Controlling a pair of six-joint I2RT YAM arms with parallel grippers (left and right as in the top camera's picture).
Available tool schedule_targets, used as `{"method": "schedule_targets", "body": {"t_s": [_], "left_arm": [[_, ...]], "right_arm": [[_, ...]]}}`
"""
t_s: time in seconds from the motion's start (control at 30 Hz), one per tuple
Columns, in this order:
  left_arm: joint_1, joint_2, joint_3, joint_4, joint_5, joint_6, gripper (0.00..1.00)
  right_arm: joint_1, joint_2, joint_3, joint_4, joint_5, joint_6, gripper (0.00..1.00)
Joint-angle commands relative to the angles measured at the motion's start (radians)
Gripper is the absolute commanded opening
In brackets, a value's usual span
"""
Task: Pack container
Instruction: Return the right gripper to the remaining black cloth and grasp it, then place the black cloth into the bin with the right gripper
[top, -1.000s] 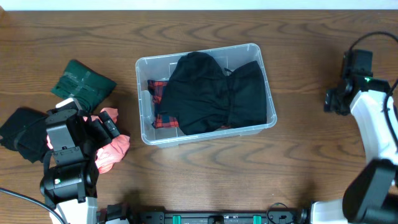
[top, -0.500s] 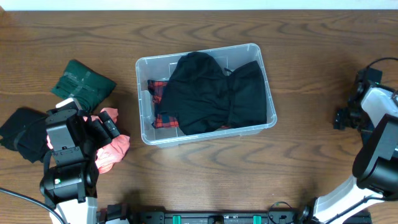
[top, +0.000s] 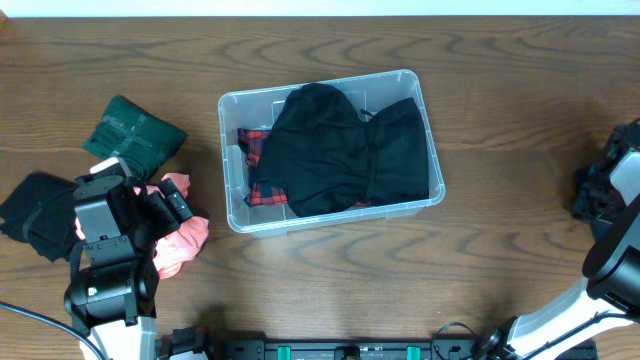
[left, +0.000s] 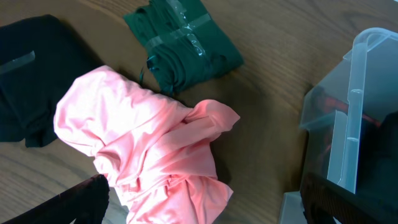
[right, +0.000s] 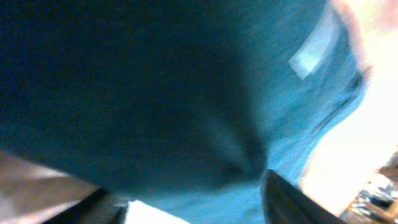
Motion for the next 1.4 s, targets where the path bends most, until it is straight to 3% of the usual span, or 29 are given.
{"method": "schedule_targets", "body": {"t_s": [0.0, 0.1, 0.37, 0.8, 1.1, 1.37], "left_arm": [[0.004, -0.002, 0.021, -0.003, -0.019, -0.013, 0.98], [0.004, -0.002, 0.021, -0.003, -0.019, -0.013, 0.98], [0.004, -0.002, 0.021, -0.003, -0.019, -0.013, 0.98], [0.004, -0.002, 0.021, -0.002, -0.019, -0.013, 0.98], [0.004, -0.002, 0.021, -0.003, -0.018, -0.013, 0.98], [0.004, -0.002, 0.021, -0.003, -0.018, -0.013, 0.98]], "right_arm": [[-0.021, 0.05, -0.021, 0.005, -0.06, 0.021, 0.41], [-0.02, 0.05, -0.021, 0.01, -0.064, 0.03, 0.26], [0.016, 0.027, -0.017, 0.009, -0.081, 0.043, 0.01], [0.274, -0.322, 0.038, 0.01, -0.217, -0.056, 0.01], [0.661, -0.624, 0.069, 0.094, -0.282, -0.194, 0.01], [1.076, -0.656, 0.068, 0.283, -0.34, -0.257, 0.01]]}}
